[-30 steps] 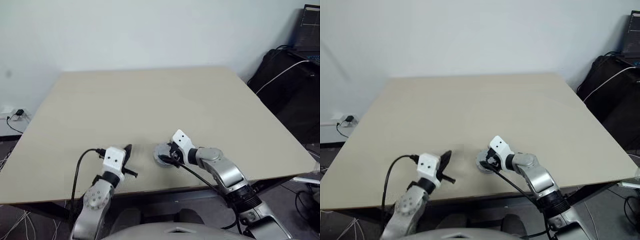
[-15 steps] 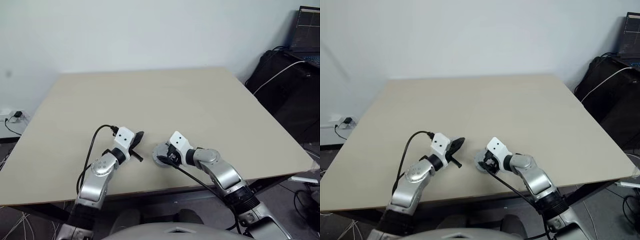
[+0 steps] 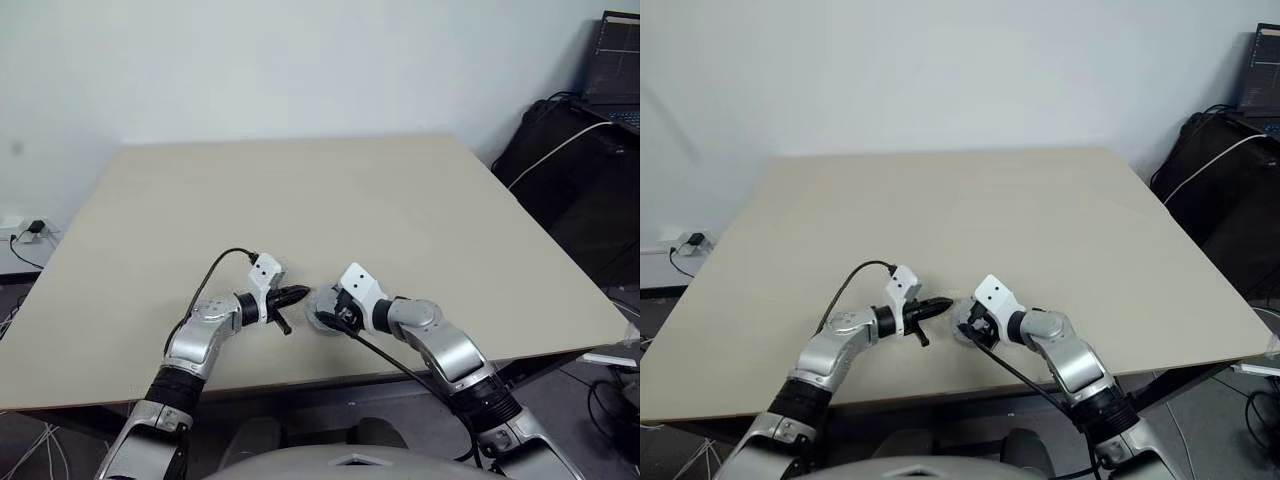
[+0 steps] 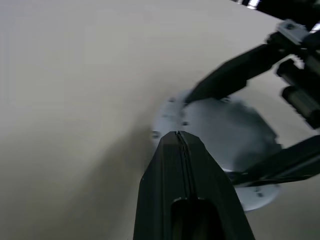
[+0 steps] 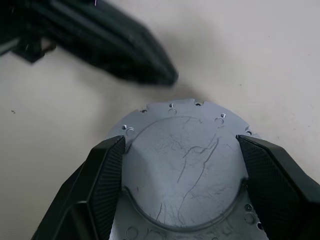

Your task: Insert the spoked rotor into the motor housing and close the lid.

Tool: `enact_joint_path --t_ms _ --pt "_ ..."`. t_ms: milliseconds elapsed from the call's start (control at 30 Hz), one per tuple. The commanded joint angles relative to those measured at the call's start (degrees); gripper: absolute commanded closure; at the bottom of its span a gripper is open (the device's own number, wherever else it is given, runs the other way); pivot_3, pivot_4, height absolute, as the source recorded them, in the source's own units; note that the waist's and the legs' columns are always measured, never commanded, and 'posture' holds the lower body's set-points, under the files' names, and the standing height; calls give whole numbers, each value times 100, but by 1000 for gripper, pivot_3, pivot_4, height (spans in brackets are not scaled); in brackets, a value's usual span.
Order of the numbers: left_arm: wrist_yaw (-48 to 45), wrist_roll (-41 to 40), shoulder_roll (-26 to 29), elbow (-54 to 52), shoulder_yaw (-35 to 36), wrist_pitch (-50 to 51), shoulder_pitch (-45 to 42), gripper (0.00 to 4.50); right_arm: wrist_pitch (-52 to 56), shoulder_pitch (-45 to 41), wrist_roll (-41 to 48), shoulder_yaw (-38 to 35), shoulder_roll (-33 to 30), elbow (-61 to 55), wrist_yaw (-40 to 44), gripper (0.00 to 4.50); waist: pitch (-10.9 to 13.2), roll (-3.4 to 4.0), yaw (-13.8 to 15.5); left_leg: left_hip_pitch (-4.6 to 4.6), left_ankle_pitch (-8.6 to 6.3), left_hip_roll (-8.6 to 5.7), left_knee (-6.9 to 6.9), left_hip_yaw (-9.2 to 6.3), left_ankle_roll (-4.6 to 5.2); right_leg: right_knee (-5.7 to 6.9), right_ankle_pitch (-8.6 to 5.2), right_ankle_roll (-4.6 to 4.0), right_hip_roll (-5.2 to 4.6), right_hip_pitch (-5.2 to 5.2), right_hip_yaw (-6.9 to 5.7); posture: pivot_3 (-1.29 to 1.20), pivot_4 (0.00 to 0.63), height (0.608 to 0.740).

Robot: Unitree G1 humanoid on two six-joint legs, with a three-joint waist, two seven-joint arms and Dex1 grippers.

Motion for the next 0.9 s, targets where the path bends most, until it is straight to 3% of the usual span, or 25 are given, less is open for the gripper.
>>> enact_joint_path --t_ms 33,700,833,900 --pt "-195 -74 -55 -68 -109 171 -213 4500 196 135 -111 125 -46 146 -11 1275 0 0 0 0 0 0 0 0 0 0 0 0 0 0 0 0 0 740" --pt "-37 395 -96 335 -481 666 -557 4500 282 248 -79 47 -39 59 -159 1275 -1 -6 12 -2 0 0 0 -5 0 0 -1 1 -5 -1 -1 0 0 740" --pt "-27 464 -77 373 -531 691 -597 4500 356 310 -36 -18 -64 -36 -164 26 -6 -10 9 -2 -1 0 -1 -6 0 -1 -1 1 -6 0 -1 0 0 740" --pt "-27 467 -86 380 -529 689 -602 4500 402 364 -10 -53 -102 -137 -147 26 -7 -12 8 -2 -1 0 -1 -7 0 0 -1 1 -7 0 -1 0 0 740"
